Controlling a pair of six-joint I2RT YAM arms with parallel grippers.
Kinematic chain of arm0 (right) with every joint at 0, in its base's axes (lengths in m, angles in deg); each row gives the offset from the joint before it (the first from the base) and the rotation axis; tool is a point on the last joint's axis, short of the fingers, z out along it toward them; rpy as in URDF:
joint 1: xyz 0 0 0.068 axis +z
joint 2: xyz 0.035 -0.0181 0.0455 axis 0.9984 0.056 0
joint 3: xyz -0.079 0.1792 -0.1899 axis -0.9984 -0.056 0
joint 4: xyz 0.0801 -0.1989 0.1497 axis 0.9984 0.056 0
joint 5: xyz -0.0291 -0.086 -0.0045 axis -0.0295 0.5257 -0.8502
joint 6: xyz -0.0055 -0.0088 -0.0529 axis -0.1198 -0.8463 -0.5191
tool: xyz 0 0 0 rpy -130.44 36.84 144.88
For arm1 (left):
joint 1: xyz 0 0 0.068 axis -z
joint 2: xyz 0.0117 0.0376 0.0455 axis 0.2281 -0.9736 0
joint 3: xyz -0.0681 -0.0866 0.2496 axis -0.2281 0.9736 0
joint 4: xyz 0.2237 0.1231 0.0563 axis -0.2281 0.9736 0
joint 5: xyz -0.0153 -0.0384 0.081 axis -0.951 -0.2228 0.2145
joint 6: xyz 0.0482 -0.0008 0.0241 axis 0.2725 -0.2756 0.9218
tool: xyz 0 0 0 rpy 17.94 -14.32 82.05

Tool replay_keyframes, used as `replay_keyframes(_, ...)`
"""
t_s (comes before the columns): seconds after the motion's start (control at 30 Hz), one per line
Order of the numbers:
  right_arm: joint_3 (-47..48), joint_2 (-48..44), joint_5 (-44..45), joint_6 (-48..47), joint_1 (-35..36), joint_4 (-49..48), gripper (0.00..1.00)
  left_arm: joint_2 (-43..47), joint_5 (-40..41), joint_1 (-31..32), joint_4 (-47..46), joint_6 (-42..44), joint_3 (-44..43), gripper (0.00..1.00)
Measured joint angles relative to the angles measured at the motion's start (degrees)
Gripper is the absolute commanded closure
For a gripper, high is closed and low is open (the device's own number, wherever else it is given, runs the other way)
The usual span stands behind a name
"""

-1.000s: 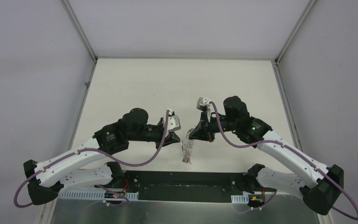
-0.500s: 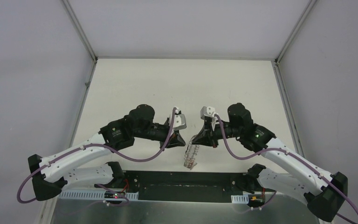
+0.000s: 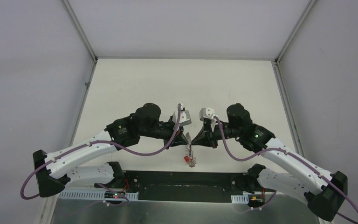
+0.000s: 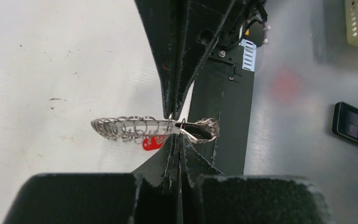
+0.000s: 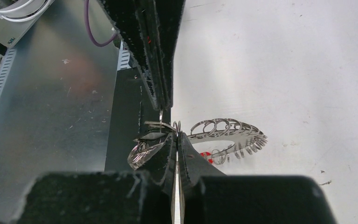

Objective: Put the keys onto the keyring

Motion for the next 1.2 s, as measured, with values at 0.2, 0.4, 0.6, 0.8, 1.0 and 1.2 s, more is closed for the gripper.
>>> replay_keyframes(0.2, 0.00, 0.00, -0.35, -0.33, 0.28, 0.02, 1.00, 0.00, 2.45, 0.00, -0.02, -0.81, 0.00, 1.00)
replay_keyframes(0.4, 0.00, 0.00, -0.33, -0.39, 0.35, 0.00, 1.00, 0.00, 3.93, 0.00, 0.02, -0.90, 0.00, 1.00)
replay_keyframes(0.6, 0.00, -0.02, -0.22, -0.55, 0.46, 0.02, 1.00, -0.20, 5.07, 0.00, 0.74, -1.01, 0.00, 1.00)
replay_keyframes(0.8, 0.02, -0.15, 0.61, -0.79, 0.55, 0.02, 1.00, -1.51, 6.05, 0.00, 2.58, -2.78, -0.24, 1.00)
replay_keyframes(1.0, 0.02, -0.26, 1.14, -0.79, 0.59, 0.02, 1.00, -1.68, 6.99, 0.00, 4.24, -5.16, -0.52, 1.00)
replay_keyframes(1.2, 0.00, -0.52, 1.97, -0.74, 0.61, -0.02, 1.00, -1.68, 7.82, 0.00, 5.31, -7.21, -0.55, 1.00)
